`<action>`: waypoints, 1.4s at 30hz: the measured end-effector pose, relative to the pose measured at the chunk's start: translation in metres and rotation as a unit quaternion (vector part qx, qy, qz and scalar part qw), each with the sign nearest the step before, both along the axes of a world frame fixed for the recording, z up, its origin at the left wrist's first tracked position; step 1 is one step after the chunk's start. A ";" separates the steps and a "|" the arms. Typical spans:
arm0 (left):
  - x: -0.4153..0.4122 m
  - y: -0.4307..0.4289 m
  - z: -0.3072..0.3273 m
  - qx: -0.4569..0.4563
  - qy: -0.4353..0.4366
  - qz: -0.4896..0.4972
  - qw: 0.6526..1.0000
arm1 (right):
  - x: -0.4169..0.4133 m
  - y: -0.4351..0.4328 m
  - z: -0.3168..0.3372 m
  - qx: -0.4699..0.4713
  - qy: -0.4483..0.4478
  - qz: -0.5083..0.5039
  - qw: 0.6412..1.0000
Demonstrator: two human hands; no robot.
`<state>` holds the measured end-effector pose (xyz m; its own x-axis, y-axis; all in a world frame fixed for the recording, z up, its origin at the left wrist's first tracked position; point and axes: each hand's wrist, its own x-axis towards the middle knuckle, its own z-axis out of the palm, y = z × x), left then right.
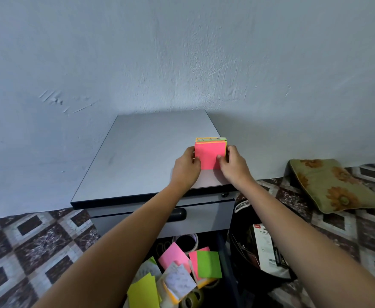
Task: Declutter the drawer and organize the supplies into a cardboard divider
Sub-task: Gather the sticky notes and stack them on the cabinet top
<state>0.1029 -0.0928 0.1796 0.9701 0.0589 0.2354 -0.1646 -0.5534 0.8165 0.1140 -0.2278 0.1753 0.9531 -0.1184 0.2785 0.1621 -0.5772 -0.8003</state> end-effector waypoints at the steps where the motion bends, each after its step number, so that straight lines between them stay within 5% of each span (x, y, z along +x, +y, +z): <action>1: 0.001 0.001 -0.001 0.022 0.003 -0.004 1.000 | 0.002 -0.001 -0.001 -0.014 0.008 0.000 1.000; 19: 0.077 0.002 0.007 0.201 0.094 0.071 0.972 | 0.075 0.003 0.003 -0.137 0.056 -0.055 0.988; 25: 0.062 0.017 0.015 0.130 0.030 0.041 0.990 | 0.048 0.004 0.011 -0.070 0.000 -0.055 0.996; 34: -0.085 0.068 -0.017 0.082 -0.100 -0.018 0.991 | -0.079 0.036 -0.006 0.004 -0.102 0.067 0.993; 38: -0.128 0.095 -0.079 0.124 -0.017 -0.005 0.992 | -0.117 0.055 -0.053 -0.001 -0.055 0.111 0.992; 42: -0.147 0.120 -0.147 0.141 0.111 0.026 0.983 | -0.137 0.074 -0.121 -0.044 0.112 0.140 0.983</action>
<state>-0.0444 0.0269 0.0329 0.9968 0.0733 0.0327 0.0353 -0.7665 0.6412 -0.0231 -0.1539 0.0543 0.9836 0.1717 0.0560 0.1500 -0.6036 -0.7831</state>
